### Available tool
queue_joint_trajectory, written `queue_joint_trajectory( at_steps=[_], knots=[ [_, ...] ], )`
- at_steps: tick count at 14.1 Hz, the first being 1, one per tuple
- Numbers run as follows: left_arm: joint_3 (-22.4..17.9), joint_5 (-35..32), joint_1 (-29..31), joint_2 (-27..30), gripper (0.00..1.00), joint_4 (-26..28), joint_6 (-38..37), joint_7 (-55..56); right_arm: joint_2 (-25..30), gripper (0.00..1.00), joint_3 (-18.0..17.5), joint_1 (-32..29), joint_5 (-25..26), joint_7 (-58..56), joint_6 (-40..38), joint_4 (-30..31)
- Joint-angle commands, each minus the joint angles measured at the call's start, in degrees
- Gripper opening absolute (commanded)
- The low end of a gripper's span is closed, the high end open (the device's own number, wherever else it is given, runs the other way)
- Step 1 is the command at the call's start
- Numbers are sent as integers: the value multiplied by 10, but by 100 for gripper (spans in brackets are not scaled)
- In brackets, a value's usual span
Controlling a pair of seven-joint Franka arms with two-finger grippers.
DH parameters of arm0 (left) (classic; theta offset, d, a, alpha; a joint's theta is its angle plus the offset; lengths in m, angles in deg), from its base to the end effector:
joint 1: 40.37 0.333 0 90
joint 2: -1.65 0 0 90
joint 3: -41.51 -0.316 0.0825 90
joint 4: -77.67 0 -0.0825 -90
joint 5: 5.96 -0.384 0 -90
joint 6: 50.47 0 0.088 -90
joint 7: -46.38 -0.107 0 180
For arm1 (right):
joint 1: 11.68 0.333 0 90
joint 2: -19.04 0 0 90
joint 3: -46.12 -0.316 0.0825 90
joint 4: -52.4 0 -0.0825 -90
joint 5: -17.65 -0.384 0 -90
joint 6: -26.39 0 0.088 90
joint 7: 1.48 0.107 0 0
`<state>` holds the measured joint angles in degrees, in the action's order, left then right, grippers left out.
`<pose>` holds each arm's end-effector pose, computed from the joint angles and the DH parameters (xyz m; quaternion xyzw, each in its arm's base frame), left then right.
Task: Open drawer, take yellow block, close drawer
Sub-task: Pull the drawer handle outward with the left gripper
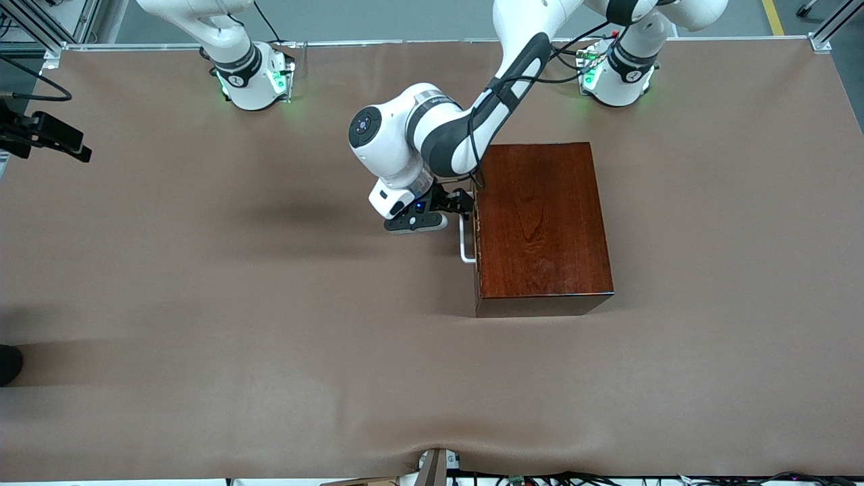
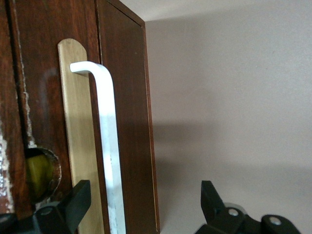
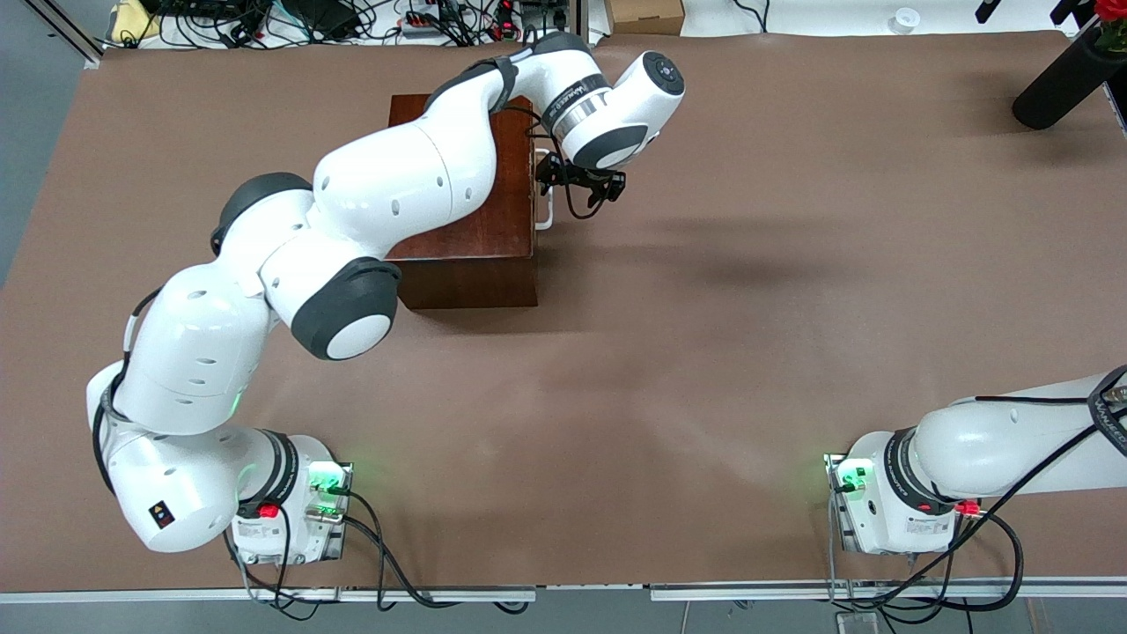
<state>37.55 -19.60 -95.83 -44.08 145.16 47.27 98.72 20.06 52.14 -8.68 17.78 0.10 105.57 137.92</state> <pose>0.4595 -0.5634 0.2968 -0.9807 0.0313 -0.0286 0.1907 0.5281 -0.0287 0.6546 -0.9981 0.0402 0.0465 0.0004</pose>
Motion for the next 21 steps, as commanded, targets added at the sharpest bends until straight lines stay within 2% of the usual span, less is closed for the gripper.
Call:
queue_joint_trajectory(
  at_steps=[1,8,17,21],
  knots=[
    [-2,-1,-2,3,100,-5,-5,14,-3,100,-8,-13,-4,3,-7,-6],
    [-2,24,1,-8,100,-7,21,47,-3,100,-8,-29,-5,2,-12,3],
    [-5,22,2,-25,100,-8,30,50,1,100,-13,-15,-16,4,-22,-3],
    [-4,24,1,-25,100,-12,62,65,-1,100,-12,-15,-16,2,-19,-5]
  ],
)
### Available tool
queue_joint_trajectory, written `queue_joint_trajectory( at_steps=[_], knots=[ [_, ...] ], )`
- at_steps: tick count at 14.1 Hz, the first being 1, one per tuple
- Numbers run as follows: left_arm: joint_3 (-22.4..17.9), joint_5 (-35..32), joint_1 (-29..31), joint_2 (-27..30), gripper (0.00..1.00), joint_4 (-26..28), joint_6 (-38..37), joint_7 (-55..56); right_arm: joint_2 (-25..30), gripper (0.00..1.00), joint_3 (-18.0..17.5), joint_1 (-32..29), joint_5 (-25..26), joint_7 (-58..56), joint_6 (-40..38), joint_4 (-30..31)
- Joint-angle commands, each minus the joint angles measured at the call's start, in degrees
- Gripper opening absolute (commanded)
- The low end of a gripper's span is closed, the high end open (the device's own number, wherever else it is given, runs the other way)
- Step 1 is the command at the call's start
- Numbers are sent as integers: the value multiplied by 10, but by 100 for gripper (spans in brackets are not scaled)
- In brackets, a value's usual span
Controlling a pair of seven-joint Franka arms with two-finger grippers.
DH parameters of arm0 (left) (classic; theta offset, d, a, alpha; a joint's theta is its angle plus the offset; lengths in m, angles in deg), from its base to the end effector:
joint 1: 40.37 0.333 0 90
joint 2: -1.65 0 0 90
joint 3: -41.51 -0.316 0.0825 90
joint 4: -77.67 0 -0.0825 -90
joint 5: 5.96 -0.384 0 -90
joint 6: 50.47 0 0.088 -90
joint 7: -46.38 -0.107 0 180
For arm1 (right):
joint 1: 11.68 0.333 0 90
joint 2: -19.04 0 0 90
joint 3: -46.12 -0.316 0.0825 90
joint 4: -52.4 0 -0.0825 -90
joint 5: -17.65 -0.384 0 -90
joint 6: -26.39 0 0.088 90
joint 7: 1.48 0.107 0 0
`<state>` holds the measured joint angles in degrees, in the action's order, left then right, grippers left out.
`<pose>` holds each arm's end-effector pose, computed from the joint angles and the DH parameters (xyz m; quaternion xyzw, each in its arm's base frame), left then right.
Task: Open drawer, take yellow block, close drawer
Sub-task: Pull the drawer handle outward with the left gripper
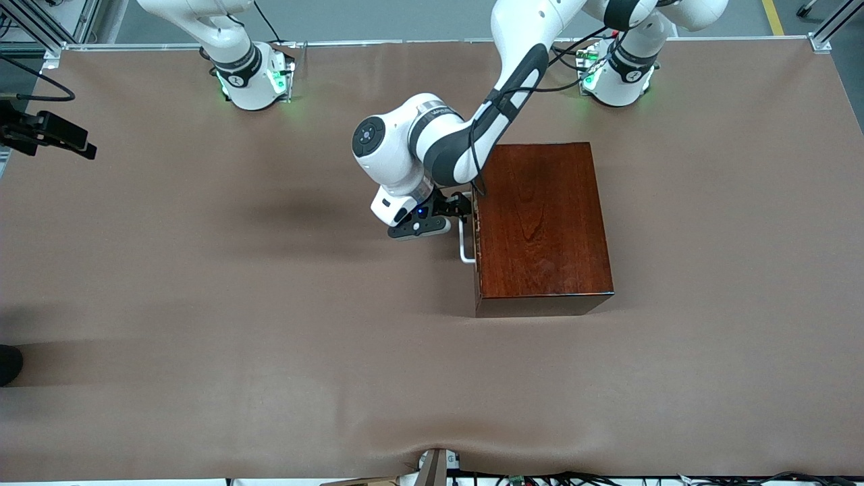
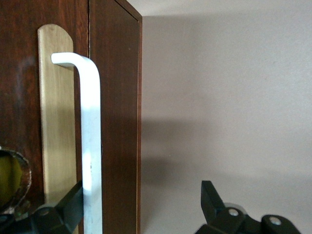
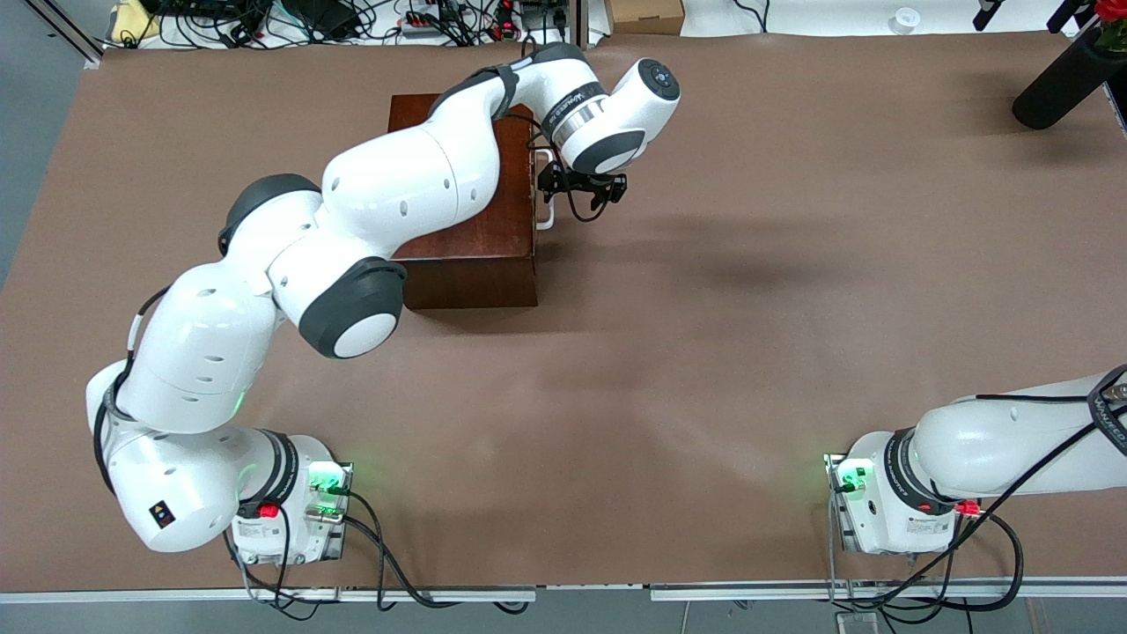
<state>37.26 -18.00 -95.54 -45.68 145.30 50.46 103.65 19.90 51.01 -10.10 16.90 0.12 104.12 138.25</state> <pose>0.4645 -0.5656 0.2780 -0.9844 -0.0139 -0.0333 0.1724 0.5261 -0.0292 0.6486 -0.9971 0.0417 0.0632 0.0081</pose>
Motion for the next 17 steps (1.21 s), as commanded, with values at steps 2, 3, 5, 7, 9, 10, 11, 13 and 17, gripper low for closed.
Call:
queue_joint_trajectory(
  at_steps=[2,3,5,7,9,10,11,13,17],
  knots=[
    [0,10,-4,-8,100,-14,34,22,1,100,-1,5,-7,0,-3,-9],
    [1,10,-5,-7,100,-14,35,22,0,100,-1,9,-3,1,-3,-16],
    [2,10,-7,-8,100,-14,37,27,0,100,-2,10,-8,2,-3,-23],
    [6,11,-8,-7,100,-15,39,33,0,100,-1,13,-7,1,-3,-23],
    [15,10,-8,-7,100,-20,39,37,-1,100,-1,11,-7,-2,-3,-23],
    [18,11,-8,-7,100,-20,39,45,-1,100,0,9,-7,-2,-3,-23],
    [22,10,-8,-6,100,-20,39,46,-2,100,0,5,-7,-2,-1,-23],
    [26,11,-8,-6,100,-21,41,52,-2,100,0,10,-6,-3,2,-23],
    [34,11,-8,-6,100,-21,54,65,-4,100,1,4,-4,-4,3,-23]
  ],
)
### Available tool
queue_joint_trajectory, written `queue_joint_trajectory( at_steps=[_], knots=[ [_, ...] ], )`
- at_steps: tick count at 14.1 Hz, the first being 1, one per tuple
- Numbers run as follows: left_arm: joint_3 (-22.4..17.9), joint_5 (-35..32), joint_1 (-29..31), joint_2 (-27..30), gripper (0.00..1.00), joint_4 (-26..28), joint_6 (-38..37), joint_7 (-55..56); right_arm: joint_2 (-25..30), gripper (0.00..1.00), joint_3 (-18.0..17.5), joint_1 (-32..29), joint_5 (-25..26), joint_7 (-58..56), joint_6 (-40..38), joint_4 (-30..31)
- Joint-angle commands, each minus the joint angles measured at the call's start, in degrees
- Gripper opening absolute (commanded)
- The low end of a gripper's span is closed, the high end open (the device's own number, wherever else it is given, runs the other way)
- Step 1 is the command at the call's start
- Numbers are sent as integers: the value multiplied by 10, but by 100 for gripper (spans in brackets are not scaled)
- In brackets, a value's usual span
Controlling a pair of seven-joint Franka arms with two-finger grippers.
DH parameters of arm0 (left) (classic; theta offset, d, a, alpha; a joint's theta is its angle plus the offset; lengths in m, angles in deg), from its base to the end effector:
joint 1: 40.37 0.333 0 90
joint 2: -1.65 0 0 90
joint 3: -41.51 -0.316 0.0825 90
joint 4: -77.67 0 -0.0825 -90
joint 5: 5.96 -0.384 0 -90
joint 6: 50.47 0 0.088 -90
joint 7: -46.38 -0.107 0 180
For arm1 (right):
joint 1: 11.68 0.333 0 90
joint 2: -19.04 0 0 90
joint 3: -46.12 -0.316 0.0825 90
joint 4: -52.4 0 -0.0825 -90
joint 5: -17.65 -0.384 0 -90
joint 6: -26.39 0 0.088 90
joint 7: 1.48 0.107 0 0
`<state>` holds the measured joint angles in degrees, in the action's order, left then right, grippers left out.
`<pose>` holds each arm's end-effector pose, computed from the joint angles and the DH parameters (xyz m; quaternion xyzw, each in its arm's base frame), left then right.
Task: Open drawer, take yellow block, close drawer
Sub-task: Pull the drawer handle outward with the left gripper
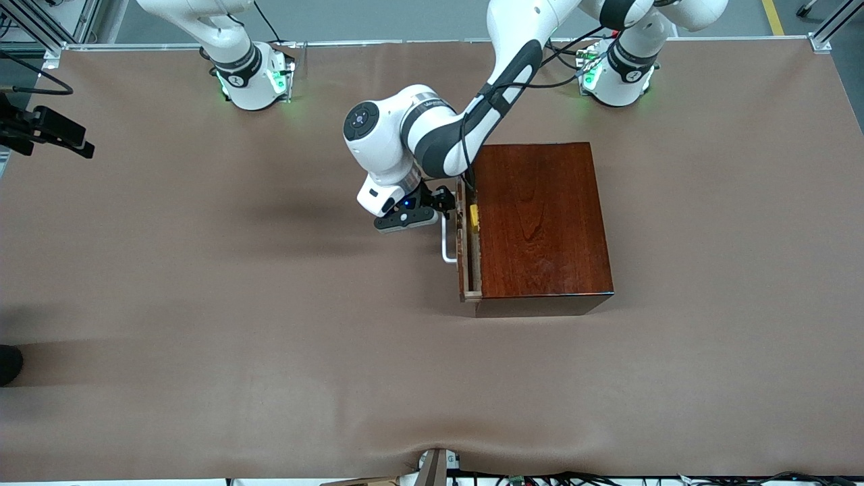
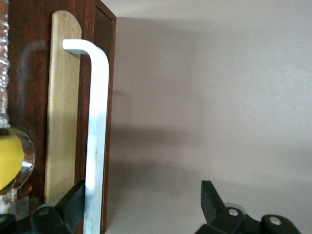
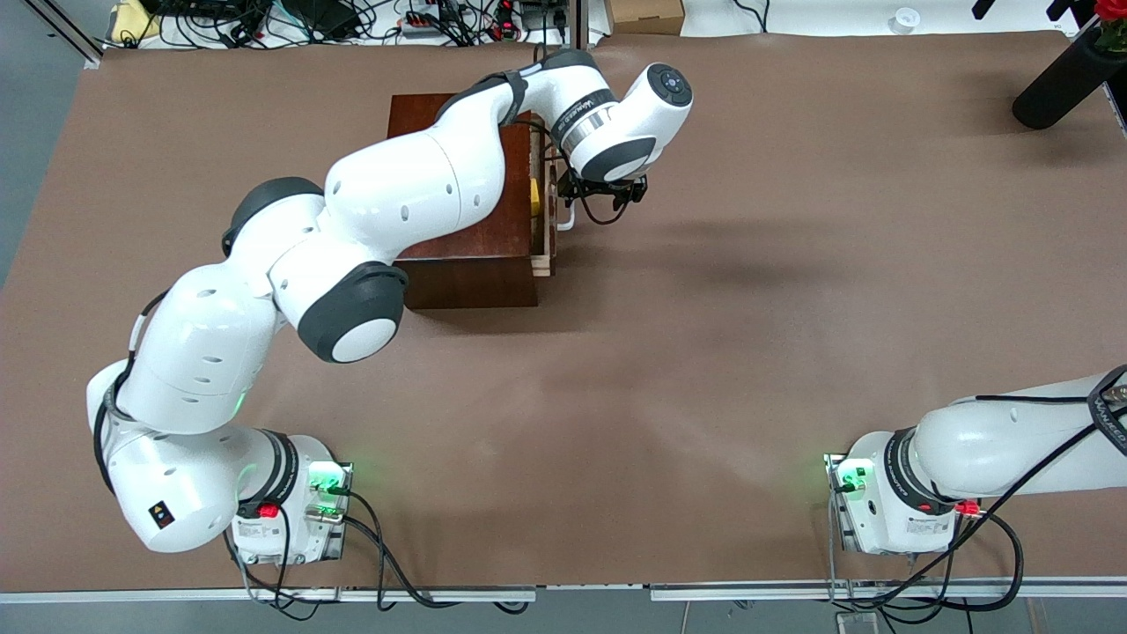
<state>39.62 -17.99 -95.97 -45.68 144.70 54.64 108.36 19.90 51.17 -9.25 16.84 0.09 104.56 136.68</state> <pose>0.4476 -0.5927 0.2858 -0.9901 -0.0318 -0.0515 0.1268 0.5271 -0.0228 0.6615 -0.9983 0.0354 0.0458 0.0081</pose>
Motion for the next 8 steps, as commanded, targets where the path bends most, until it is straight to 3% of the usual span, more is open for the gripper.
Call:
queue_joint_trajectory(
  at_steps=[1,8],
  knots=[
    [10,10,-4,-5,100,-15,12,18,-4,100,0,-5,0,-3,-1,-8],
    [10,10,-16,-6,100,-20,32,39,-12,100,0,-7,3,-4,0,-9]
  ],
)
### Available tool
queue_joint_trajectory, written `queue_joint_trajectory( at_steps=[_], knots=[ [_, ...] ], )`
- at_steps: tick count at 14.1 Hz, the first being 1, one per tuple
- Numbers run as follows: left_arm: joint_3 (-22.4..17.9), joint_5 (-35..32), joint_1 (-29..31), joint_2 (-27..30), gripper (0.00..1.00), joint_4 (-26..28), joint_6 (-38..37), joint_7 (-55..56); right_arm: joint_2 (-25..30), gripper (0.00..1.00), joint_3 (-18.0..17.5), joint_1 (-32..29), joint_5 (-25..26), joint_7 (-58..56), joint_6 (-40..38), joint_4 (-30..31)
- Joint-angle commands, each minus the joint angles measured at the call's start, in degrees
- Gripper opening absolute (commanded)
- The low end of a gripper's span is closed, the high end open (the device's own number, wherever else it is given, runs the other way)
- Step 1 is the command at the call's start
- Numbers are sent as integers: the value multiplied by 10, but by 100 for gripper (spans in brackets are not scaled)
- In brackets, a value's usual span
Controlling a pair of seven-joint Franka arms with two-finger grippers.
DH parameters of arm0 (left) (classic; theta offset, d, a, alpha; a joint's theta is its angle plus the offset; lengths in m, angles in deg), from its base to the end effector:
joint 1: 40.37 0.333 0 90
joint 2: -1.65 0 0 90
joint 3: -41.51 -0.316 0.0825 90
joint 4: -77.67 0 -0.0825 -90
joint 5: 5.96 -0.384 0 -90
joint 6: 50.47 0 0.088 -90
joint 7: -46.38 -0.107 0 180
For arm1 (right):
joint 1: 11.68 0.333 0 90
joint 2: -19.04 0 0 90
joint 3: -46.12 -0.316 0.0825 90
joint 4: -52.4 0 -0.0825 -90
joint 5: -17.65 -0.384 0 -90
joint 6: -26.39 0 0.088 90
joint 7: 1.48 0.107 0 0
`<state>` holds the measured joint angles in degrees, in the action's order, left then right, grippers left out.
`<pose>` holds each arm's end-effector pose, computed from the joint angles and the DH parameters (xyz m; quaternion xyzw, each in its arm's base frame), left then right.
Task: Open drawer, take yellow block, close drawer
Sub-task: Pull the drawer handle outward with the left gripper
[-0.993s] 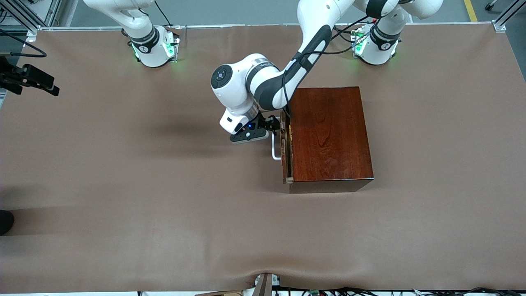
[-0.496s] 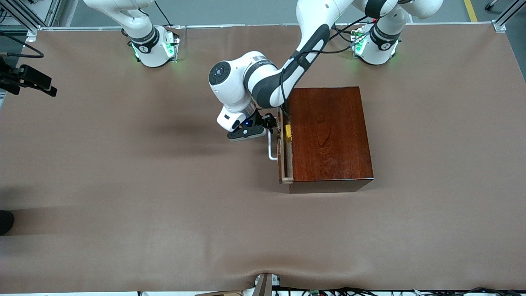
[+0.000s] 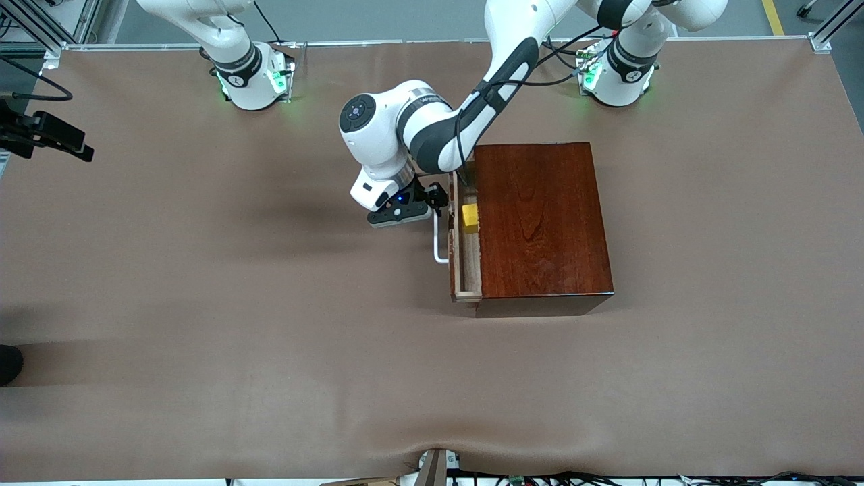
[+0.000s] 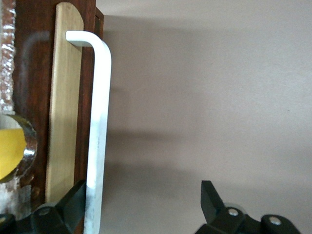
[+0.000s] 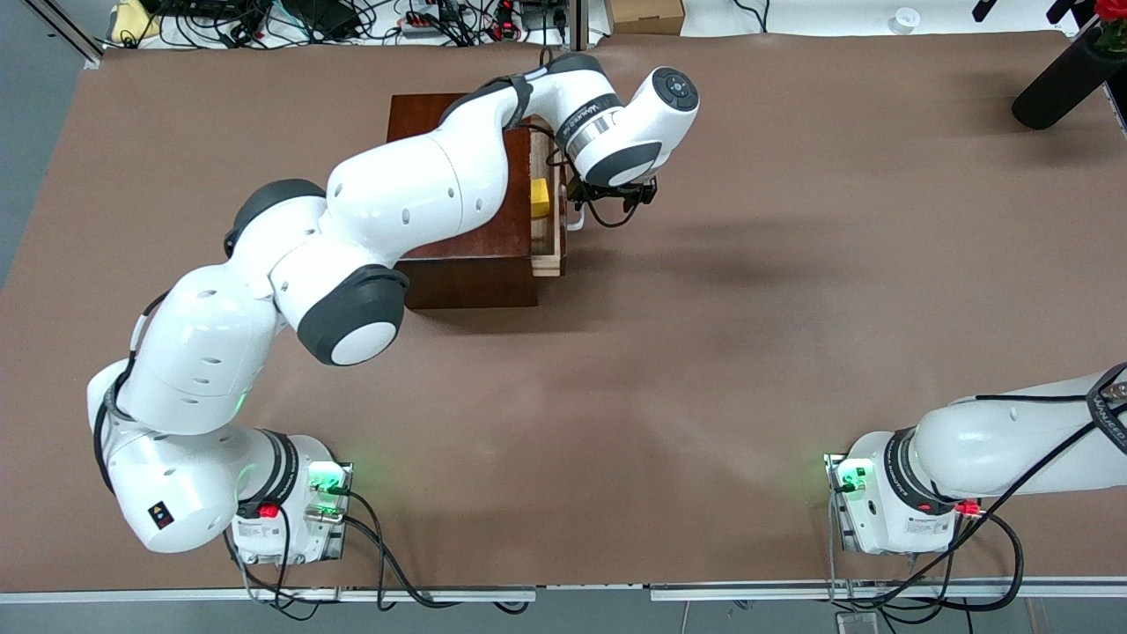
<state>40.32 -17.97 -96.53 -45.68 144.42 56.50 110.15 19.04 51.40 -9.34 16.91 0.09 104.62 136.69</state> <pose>0.4385 -0.6053 0.2900 -0.9918 -0.0367 -0.0596 0.1068 0.5320 -0.0257 0.6536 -0.9978 0.0383 0.0528 0.0070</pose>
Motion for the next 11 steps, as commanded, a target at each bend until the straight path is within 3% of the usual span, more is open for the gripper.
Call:
queue_joint_trajectory(
  at_steps=[1,11],
  knots=[
    [3,10,-12,-7,100,-17,18,28,-5,100,-2,-6,2,-4,0,-9],
    [4,11,-13,-8,100,-17,38,39,-7,100,-2,-5,-2,-4,3,-9]
  ],
)
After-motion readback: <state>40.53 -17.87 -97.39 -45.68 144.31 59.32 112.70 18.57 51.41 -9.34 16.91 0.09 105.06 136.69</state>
